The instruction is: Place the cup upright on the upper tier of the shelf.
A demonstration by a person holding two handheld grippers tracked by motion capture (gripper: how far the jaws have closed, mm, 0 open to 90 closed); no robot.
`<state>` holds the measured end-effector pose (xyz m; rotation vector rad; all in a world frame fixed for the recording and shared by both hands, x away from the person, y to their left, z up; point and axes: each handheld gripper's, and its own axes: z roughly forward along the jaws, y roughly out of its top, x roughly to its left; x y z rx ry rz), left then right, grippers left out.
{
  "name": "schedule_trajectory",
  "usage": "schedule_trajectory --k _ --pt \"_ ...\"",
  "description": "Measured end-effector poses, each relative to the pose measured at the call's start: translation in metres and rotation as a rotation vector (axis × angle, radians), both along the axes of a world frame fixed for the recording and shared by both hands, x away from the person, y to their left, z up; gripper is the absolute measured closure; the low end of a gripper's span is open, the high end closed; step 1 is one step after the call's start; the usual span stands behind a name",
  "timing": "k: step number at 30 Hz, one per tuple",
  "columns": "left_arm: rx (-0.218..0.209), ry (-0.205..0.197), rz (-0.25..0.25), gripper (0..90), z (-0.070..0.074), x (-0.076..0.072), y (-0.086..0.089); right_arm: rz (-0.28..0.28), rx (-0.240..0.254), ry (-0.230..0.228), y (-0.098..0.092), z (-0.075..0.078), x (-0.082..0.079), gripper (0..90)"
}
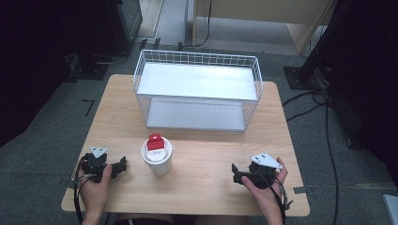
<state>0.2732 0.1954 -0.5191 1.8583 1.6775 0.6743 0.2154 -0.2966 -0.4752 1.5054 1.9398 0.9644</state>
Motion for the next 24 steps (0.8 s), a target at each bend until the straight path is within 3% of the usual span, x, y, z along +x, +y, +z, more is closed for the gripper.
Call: schedule_trajectory --k 6,12,24 --pt "0.000 0.000 0.000 0.0 0.000 0.000 0.000 0.052 0.025 -0.014 0.030 0.007 0.003 0.1" --pt "0.000 0.000 0.000 0.0 0.000 0.000 0.000 0.119 0.025 -0.058 0.068 0.016 0.007 0.2" --pt "0.000 0.000 0.000 0.0 0.000 0.000 0.000 0.232 0.042 -0.087 0.125 0.020 0.011 0.6"
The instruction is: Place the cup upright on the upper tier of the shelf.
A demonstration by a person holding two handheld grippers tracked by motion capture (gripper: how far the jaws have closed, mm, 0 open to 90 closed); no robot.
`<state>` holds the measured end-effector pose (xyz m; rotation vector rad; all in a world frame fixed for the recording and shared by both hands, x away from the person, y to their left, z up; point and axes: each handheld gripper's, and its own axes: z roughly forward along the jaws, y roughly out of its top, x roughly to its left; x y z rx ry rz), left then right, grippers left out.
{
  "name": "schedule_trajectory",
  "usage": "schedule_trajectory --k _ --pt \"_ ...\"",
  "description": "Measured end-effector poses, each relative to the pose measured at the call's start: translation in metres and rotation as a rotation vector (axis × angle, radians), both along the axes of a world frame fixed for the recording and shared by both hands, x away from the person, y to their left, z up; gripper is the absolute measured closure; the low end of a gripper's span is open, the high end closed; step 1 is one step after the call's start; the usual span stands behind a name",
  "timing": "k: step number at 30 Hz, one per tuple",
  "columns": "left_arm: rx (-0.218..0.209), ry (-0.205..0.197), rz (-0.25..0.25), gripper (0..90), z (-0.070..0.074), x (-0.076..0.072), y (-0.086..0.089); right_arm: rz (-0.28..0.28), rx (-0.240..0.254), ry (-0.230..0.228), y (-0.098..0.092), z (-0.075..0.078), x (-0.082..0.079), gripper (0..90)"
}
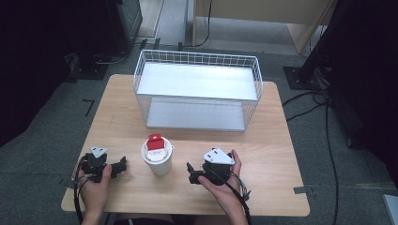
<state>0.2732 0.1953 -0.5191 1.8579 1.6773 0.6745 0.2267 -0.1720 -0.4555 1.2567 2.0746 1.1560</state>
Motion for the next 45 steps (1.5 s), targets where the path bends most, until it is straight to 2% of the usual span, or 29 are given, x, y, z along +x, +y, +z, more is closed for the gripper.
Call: schedule_trajectory --k 4,5,10,14,19,24,32,39,45 --pt "0.002 0.002 -0.006 0.0 0.000 0.001 -0.001 0.059 0.017 0.001 0.024 -0.002 0.000 0.6" --pt "0.002 0.001 -0.006 0.0 0.000 0.001 -0.001 0.059 0.017 0.001 0.024 -0.002 0.000 0.6" --pt "0.003 0.003 -0.008 0.0 0.000 0.001 -0.001 0.107 0.031 0.004 0.049 -0.004 0.000 0.6" --pt "0.004 0.003 -0.008 0.0 0.000 0.001 -0.001 0.122 0.035 0.007 0.057 -0.006 0.001 0.7" --pt "0.003 0.003 -0.008 0.0 0.000 0.001 -0.001 0.133 0.059 0.001 0.067 -0.010 0.002 0.9" --pt "0.003 0.003 -0.009 0.0 0.000 0.001 -0.001 0.158 0.093 0.013 0.075 -0.014 0.004 1.4" --pt "0.003 0.003 -0.008 0.0 0.000 0.001 -0.002 0.167 0.098 0.006 0.084 -0.015 0.008 2.0" --pt "0.002 0.003 -0.008 0.0 0.000 0.001 -0.002 0.178 0.063 -0.019 0.096 -0.016 0.014 2.1" --pt "0.003 0.003 -0.008 0.0 0.000 0.001 -0.002 0.168 0.066 -0.020 0.108 -0.020 0.019 5.2"
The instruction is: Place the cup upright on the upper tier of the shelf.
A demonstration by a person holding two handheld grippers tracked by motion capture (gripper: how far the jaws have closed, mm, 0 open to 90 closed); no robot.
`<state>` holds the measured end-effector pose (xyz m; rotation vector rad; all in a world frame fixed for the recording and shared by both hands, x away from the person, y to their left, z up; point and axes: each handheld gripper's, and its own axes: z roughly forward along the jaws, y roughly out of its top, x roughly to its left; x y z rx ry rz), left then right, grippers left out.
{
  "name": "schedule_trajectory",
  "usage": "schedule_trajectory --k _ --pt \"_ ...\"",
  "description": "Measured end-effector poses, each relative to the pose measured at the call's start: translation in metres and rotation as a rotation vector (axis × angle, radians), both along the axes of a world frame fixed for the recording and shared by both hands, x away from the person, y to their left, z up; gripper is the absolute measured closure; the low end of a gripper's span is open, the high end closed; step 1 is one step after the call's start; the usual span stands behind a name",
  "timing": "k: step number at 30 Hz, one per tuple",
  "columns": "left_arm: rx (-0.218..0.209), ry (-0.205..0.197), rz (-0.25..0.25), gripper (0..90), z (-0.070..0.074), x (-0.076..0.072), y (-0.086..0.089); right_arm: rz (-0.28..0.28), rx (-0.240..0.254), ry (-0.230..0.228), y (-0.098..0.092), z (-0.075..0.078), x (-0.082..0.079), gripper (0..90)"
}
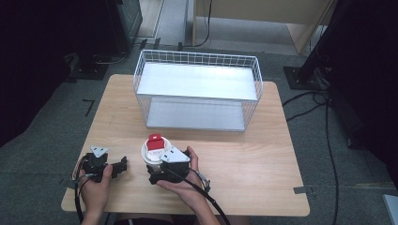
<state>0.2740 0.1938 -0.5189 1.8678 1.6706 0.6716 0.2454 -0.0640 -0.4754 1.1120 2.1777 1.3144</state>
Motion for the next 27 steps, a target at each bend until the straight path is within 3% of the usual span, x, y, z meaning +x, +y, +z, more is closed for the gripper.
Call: schedule_trajectory --k 19,27 --pt "0.000 0.000 -0.002 0.0 0.000 0.000 0.000 -0.022 -0.011 -0.046 0.012 -0.005 0.001 9.4" --pt "0.000 -0.002 -0.003 0.0 0.000 0.000 0.000 -0.018 0.046 -0.062 0.009 0.007 0.000 9.5"
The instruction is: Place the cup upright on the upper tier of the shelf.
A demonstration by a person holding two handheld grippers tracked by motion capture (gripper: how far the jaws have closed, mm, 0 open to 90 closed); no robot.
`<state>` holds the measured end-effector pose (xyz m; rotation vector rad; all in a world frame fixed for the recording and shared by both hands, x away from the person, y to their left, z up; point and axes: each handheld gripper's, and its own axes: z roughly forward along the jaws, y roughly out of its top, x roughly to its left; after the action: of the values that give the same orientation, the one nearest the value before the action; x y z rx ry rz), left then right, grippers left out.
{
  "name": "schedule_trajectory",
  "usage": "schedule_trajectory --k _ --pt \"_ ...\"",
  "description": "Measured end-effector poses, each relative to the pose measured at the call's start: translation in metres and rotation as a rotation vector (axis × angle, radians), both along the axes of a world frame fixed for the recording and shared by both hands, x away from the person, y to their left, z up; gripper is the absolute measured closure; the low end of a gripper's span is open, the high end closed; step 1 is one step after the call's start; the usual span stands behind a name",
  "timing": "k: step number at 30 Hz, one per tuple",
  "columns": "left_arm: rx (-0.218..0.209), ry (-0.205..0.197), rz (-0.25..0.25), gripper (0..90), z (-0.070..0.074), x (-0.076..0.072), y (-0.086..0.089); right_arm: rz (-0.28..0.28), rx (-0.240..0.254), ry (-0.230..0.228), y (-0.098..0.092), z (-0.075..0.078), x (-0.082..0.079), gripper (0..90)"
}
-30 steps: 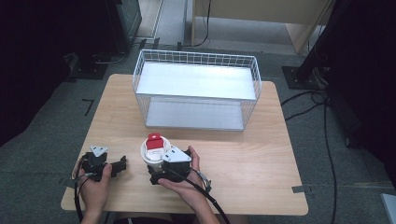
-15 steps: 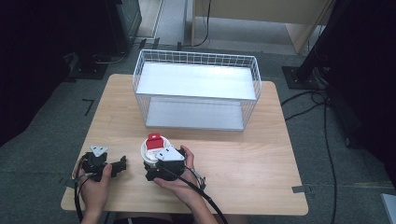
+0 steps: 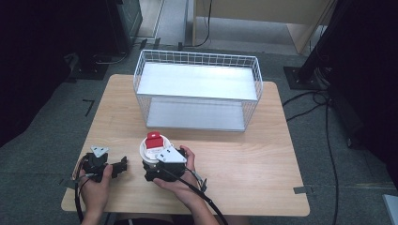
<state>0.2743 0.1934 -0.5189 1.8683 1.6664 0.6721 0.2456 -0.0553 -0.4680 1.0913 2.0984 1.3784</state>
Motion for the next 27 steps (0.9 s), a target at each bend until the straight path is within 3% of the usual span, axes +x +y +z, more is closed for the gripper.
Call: schedule_trajectory --k 13,27 --pt "0.000 0.001 -0.001 0.0 0.000 0.000 0.000 -0.035 0.042 -0.063 -0.019 0.043 0.003 9.5" --pt "0.000 0.002 -0.002 0.0 0.000 0.000 0.000 -0.115 0.060 -0.124 -0.044 0.085 0.022 9.5"
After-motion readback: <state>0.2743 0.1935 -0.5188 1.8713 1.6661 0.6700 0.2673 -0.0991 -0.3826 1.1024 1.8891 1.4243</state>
